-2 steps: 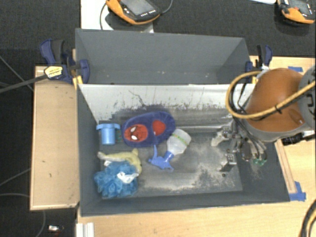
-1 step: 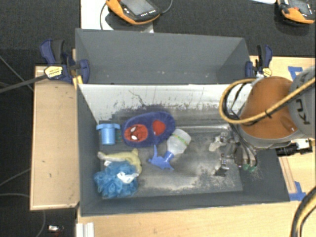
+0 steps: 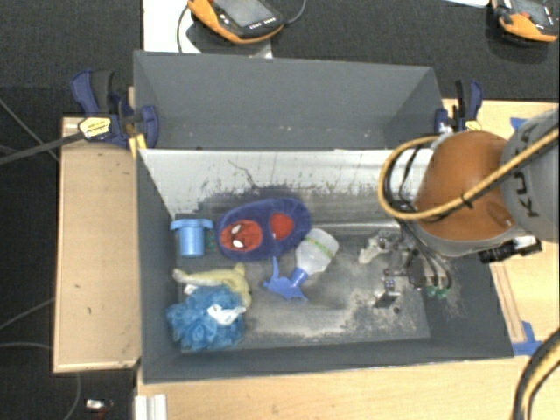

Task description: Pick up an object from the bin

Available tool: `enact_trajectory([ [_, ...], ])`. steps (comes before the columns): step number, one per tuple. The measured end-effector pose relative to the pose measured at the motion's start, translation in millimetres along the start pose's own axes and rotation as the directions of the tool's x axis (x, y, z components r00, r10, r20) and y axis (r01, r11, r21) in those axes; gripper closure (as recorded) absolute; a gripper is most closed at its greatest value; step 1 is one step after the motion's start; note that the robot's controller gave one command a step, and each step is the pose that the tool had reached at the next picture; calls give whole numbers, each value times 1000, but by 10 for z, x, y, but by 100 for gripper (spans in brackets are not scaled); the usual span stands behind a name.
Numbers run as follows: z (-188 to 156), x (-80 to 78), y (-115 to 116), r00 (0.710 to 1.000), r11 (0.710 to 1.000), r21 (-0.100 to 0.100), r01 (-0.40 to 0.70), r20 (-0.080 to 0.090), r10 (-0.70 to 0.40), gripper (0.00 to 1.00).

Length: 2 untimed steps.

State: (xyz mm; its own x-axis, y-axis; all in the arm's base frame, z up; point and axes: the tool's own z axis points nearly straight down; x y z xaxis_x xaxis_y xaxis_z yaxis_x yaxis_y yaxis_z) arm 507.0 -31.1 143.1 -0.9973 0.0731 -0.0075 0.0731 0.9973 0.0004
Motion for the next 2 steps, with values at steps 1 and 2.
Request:
enact_trajectory([
  [1,257,69,-12,998,998,0,55,0,-55,0],
  [2,229,111,-161,971,971,-1,-238,1,238,0],
])
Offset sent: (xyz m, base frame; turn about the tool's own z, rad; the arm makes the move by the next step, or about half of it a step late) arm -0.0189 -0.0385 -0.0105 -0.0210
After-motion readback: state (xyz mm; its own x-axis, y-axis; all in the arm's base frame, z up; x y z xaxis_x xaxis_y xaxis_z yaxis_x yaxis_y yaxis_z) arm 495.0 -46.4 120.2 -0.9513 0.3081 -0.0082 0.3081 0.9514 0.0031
